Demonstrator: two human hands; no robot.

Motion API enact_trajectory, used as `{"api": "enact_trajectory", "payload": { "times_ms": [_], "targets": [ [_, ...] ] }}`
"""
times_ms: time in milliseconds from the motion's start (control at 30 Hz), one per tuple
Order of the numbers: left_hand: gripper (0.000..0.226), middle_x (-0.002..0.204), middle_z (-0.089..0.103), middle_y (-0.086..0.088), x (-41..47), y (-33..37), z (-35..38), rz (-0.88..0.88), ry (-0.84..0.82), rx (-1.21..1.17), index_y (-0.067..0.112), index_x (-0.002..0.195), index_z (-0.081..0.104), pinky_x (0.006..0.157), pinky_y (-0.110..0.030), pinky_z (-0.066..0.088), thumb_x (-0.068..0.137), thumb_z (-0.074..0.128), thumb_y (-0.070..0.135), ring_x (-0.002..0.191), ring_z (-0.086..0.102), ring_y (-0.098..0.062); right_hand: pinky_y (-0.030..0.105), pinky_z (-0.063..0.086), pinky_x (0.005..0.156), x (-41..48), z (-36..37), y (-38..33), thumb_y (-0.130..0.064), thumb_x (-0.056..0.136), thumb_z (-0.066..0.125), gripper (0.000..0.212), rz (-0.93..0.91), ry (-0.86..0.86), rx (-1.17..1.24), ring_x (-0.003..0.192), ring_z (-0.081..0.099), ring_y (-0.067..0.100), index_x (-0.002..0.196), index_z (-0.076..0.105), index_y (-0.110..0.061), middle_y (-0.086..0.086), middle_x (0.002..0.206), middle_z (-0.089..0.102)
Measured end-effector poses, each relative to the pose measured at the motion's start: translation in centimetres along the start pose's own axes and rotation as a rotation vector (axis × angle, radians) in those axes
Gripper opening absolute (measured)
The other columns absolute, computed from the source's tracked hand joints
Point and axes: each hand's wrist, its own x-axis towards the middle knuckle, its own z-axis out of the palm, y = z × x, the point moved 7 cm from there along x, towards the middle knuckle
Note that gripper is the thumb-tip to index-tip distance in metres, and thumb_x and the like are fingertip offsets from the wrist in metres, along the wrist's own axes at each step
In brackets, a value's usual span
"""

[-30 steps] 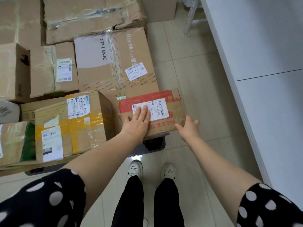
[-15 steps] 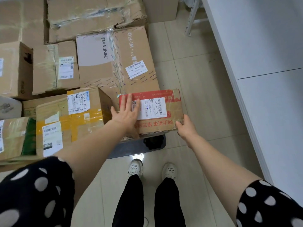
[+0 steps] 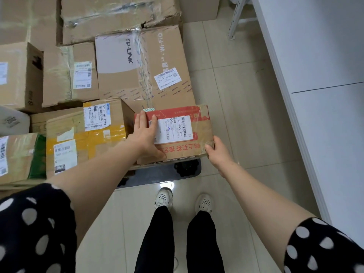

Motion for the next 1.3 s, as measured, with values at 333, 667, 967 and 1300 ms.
{"api": "enact_trajectory", "payload": {
  "times_ms": [333, 667, 967, 1300],
  "targets": [
    [0.141, 0.150, -0.033, -0.021, -0.5, -0.3, 1.1, -0.027, 0.022, 0.132, 0.009, 0.146, -0.026, 0.118, -0.047, -0.002, 0.065, 0.075, 0.063, 0.141, -0.026, -0.035, 0.027, 0.040, 0.088, 0.5, 1.7, -0.6, -0.012, 0.101, 0.039, 0.031, -0.002, -0.059, -0.095, 0.102, 0.049, 0.014, 0.131, 0.043, -0.013, 0.001, 0.118, 0.055],
    [0.125, 0.158, -0.017, -0.015, -4.7, 1.5, -1.7, -0.020, 0.048, 0.187, 0.016, 0.151, -0.013, 0.118, -0.050, -0.002, 0.071, 0.070, 0.063, 0.146, -0.013, -0.032, 0.040, 0.032, 0.108, -2.1, -0.2, -3.1, -0.026, 0.103, 0.033, 0.054, 0.039, -0.092, -0.299, 0.135, 0.038, 0.031, 0.152, 0.014, -0.011, 0.012, 0.149, 0.037],
    [0.106, 0.160, 0.004, -0.008, -12.3, 11.0, -9.1, 0.296, 0.204, 0.363, 0.023, 0.153, -0.002, 0.117, -0.053, 0.005, 0.078, 0.064, 0.060, 0.147, 0.003, -0.029, 0.032, 0.033, 0.105, -12.1, -9.9, -6.3, -0.035, 0.101, 0.040, 0.056, -0.023, 0.157, -0.356, 0.136, 0.038, 0.031, 0.145, 0.030, -0.002, 0.017, 0.149, 0.037],
    [0.097, 0.157, 0.016, -0.011, -29.0, 27.4, -8.0, 0.861, 0.330, 0.619, 0.023, 0.153, 0.002, 0.116, -0.050, 0.016, 0.083, 0.059, 0.059, 0.144, 0.019, -0.028, 0.035, 0.014, 0.117, -35.6, -20.6, -2.7, -0.043, 0.092, 0.055, 0.073, 0.072, 0.769, -0.413, 0.147, 0.005, 0.026, 0.148, 0.023, -0.009, 0.011, 0.159, 0.009]
  ]
}}
